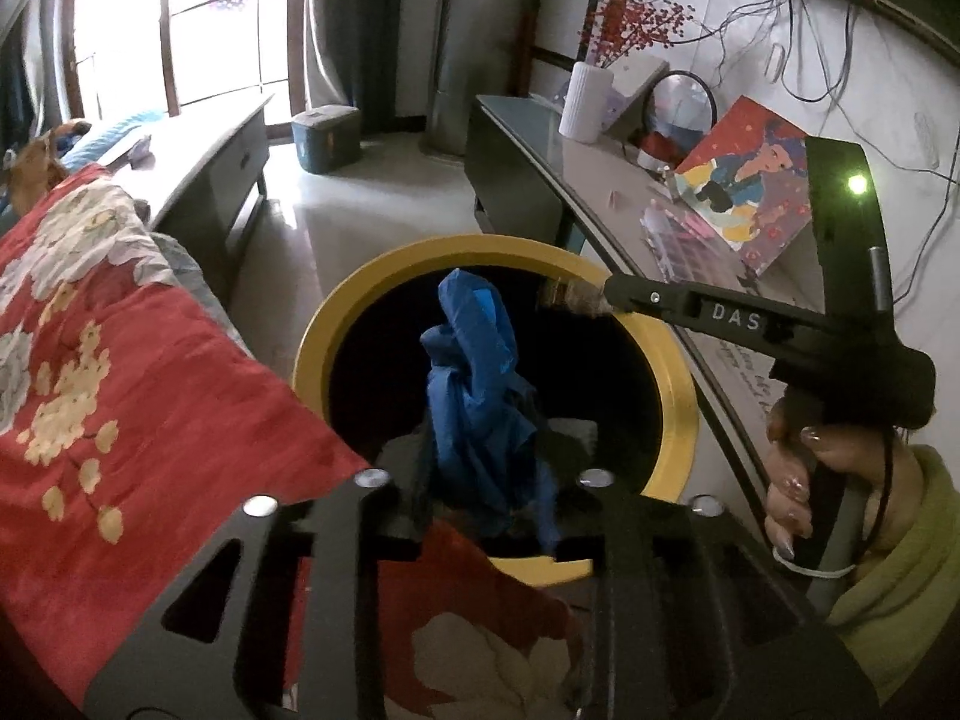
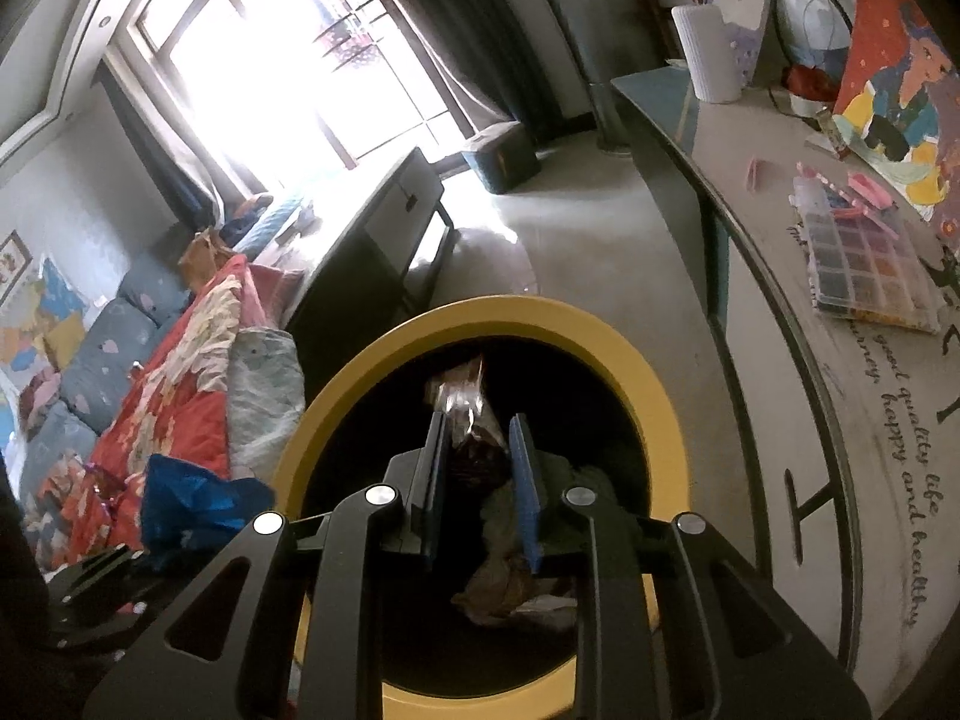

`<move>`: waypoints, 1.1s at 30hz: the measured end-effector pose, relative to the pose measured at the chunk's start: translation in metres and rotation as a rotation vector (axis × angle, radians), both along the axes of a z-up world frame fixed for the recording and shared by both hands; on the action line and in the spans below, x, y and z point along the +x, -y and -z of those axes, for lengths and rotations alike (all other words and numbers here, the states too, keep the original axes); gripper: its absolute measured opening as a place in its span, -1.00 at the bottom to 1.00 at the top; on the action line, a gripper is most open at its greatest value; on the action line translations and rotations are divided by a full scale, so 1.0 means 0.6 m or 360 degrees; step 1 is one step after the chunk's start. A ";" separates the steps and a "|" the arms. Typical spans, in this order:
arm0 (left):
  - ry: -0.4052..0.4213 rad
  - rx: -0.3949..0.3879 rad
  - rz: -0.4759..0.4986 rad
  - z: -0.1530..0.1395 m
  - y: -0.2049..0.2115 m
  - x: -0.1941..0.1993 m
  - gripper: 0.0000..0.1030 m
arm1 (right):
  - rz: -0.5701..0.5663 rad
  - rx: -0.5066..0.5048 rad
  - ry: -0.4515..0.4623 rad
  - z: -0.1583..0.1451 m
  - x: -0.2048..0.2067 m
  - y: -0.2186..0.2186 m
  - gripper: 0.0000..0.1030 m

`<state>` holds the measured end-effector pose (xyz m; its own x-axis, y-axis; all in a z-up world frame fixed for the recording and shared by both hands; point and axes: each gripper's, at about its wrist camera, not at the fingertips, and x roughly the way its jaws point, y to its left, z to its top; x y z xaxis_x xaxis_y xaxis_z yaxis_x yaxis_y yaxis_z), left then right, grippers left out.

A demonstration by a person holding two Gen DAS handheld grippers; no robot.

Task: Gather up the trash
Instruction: 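Open the left gripper over the bin while the right opens to drop the wrapper, then move both tools back over the last wrappers on the bedspread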

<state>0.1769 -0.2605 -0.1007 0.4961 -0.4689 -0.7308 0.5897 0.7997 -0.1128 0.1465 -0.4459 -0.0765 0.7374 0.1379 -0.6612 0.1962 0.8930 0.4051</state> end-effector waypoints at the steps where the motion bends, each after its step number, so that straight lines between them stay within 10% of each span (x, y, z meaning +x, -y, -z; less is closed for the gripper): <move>1: 0.0000 -0.0005 -0.0011 -0.001 -0.001 0.000 -0.33 | -0.0003 -0.0001 -0.0004 0.000 0.000 0.000 -0.47; 13: 0.0022 -0.0135 -0.0148 -0.028 -0.055 -0.007 0.78 | 0.0031 -0.0039 0.0067 -0.028 -0.010 -0.012 0.19; 33: 0.0247 -0.0227 -0.0458 -0.095 -0.178 -0.039 0.78 | -0.0218 -0.0172 0.0226 -0.100 -0.019 -0.128 0.36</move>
